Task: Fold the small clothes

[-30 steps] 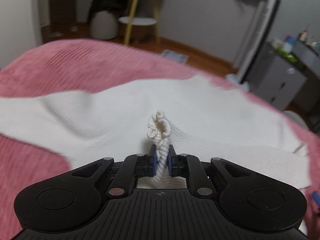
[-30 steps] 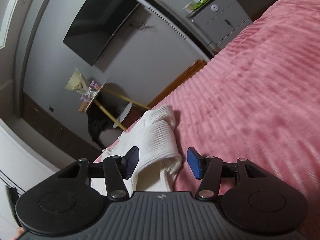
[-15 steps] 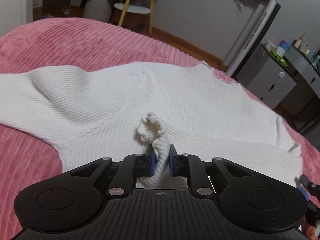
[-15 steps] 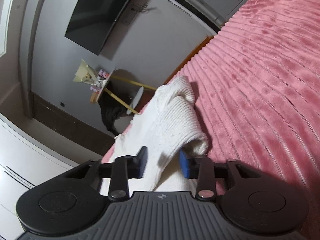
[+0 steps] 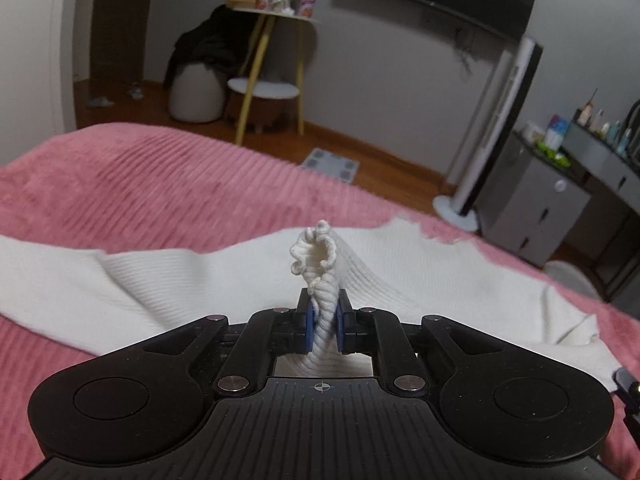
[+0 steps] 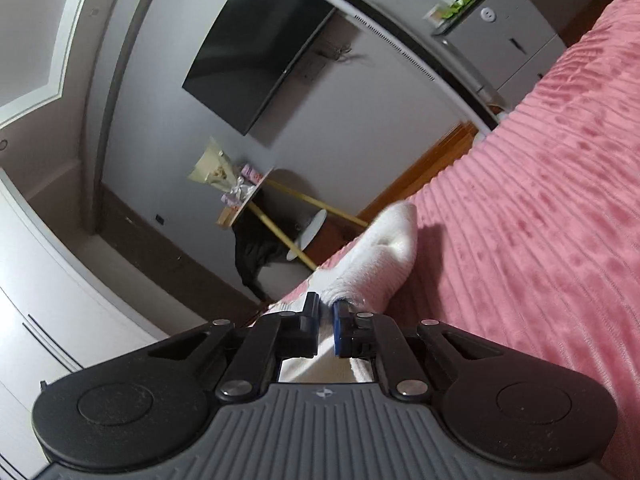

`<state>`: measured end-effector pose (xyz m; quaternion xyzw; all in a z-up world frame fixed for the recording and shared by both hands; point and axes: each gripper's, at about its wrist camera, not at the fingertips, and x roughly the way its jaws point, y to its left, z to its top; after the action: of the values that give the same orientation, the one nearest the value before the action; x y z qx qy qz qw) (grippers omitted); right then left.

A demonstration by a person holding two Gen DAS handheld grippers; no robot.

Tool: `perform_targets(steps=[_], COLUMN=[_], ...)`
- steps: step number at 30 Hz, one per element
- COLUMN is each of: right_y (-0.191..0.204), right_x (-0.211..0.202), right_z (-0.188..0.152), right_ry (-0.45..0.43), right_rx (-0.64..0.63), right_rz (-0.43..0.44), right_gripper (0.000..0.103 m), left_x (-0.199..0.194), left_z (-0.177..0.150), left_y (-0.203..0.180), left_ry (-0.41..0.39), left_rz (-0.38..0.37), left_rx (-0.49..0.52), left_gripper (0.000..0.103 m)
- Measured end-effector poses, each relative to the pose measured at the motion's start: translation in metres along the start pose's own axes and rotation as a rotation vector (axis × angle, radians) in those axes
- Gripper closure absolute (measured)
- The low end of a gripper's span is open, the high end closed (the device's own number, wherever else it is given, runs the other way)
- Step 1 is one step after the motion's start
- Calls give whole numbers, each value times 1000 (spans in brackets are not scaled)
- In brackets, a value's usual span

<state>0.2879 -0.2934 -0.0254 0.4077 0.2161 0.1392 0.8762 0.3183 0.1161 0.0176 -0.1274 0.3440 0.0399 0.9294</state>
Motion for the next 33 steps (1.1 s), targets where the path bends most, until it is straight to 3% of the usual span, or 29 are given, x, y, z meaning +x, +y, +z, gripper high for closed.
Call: perform_targets(steps=[4, 7, 10, 15, 22, 27, 33], right_y=[-9, -11, -13, -11, 0, 14, 24], right_x=[24, 23, 15, 14, 18, 18, 25], right_z=[-12, -5, -2, -3, -14, -20, -28], right_ry=[154, 171, 156, 155, 134, 89, 122], right_rx=[-76, -69, -66, -80, -155, -298, -445], right_rz=[-224, -222, -189, -180, -226, -300, -367], right_gripper=[97, 96, 94, 92, 95, 97, 97], left_x=[26, 31, 31, 30, 30, 33, 47], left_z=[-21, -34, -34, -33, -33, -25, -21], left_y=[3, 7, 17, 24, 22, 19, 27], left_ry=[122, 119, 113, 116, 93, 70, 107], left_rz=[88, 109, 80, 51, 39, 55, 79], left_rx=[58, 60, -2, -40, -22, 8, -33], left_gripper=[88, 75, 72, 74, 87, 87, 79])
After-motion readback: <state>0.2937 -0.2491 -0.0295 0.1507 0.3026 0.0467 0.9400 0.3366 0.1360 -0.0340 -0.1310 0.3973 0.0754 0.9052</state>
